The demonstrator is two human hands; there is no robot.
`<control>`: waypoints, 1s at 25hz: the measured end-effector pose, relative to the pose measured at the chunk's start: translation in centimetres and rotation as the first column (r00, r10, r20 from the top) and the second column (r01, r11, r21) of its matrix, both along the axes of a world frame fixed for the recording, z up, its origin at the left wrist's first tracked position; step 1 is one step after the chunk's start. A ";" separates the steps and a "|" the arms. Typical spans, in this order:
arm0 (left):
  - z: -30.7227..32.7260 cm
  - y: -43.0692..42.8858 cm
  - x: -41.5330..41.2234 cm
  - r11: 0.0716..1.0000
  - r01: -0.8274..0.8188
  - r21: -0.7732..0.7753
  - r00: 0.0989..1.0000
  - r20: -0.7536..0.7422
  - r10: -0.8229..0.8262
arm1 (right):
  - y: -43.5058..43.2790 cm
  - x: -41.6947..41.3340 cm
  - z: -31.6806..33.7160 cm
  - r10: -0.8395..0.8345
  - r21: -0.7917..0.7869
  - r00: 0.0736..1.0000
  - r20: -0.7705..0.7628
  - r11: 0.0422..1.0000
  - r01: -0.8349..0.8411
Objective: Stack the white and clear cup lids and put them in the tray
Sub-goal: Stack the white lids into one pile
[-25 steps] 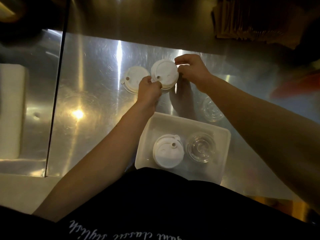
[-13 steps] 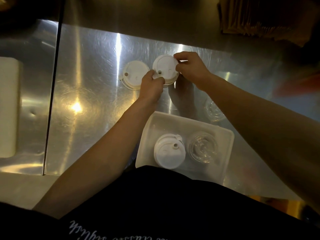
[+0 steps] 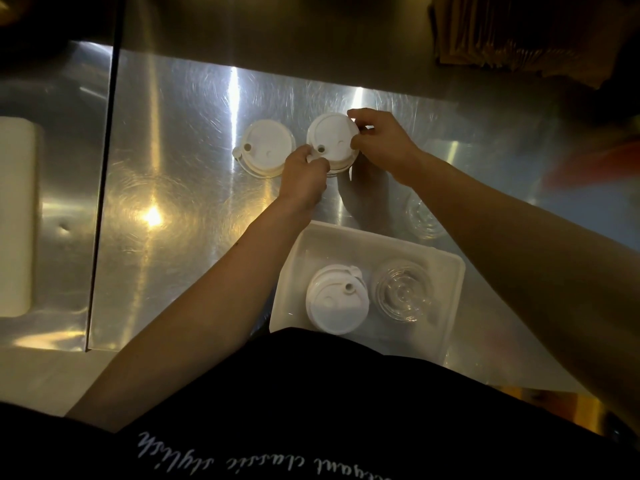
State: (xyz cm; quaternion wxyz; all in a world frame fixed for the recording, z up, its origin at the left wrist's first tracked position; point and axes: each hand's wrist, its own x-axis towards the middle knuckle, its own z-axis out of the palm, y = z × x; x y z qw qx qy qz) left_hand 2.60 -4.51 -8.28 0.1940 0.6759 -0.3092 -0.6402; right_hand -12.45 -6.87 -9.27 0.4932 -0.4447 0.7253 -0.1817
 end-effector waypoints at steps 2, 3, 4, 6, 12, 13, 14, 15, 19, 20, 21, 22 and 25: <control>0.5 0.1 0.0 1.000 -0.004 0.017 1.000 -0.006 0.004 | 0.3 0.0 0.2 -0.009 0.005 1.000 0.006 1.000 0.009; 0.8 0.1 0.1 1.000 -0.008 0.022 1.000 -0.013 0.009 | 0.4 -0.1 0.3 -0.027 0.006 1.000 0.014 1.000 0.027; 1.0 0.0 0.1 1.000 -0.017 0.015 1.000 -0.014 0.017 | 0.6 -0.2 0.4 -0.052 0.006 0.998 0.026 0.999 0.051; 1.3 -0.1 0.3 1.000 -0.023 -0.002 1.000 -0.009 0.023 | 0.9 -0.4 0.6 -0.100 0.010 0.994 0.052 0.995 0.100; 1.6 0.2 1.2 0.998 -0.035 -0.054 0.998 0.050 0.038 | 1.8 -0.6 1.6 -0.124 -0.012 0.992 0.036 0.992 0.125; 1.7 0.3 1.5 0.997 -0.046 -0.056 0.998 0.044 0.049 | 2.1 -0.6 1.8 -0.130 -0.016 0.991 0.040 0.991 0.131; 1.8 0.4 1.8 0.997 -0.055 -0.056 0.998 0.036 0.057 | 2.3 -0.5 1.9 -0.133 -0.020 0.990 0.043 0.991 0.134; 1.9 0.5 2.2 0.996 -0.066 -0.062 0.997 0.030 0.068 | 2.6 -0.4 2.0 -0.134 -0.022 0.990 0.050 0.991 0.135; 2.1 0.9 4.3 0.990 -0.107 -0.093 0.992 0.052 0.112 | 3.0 0.4 2.3 -0.106 -0.034 0.993 0.060 0.994 0.108; 2.1 1.0 4.9 0.987 -0.126 -0.102 0.990 0.049 0.132 | 3.1 0.8 2.5 -0.094 -0.041 0.994 0.057 0.995 0.096; 1.9 1.0 5.6 0.982 -0.148 -0.113 0.987 0.045 0.154 | 3.0 1.1 2.6 -0.083 -0.052 0.995 0.053 0.995 0.086; 1.9 0.9 6.2 0.978 -0.165 -0.125 0.984 0.046 0.172 | 2.9 1.5 2.7 -0.074 -0.063 0.996 0.053 0.995 0.077; 1.9 0.2 8.1 0.970 -0.196 -0.142 0.977 0.060 0.206 | 2.2 3.2 2.9 -0.065 -0.068 0.995 0.078 0.995 0.070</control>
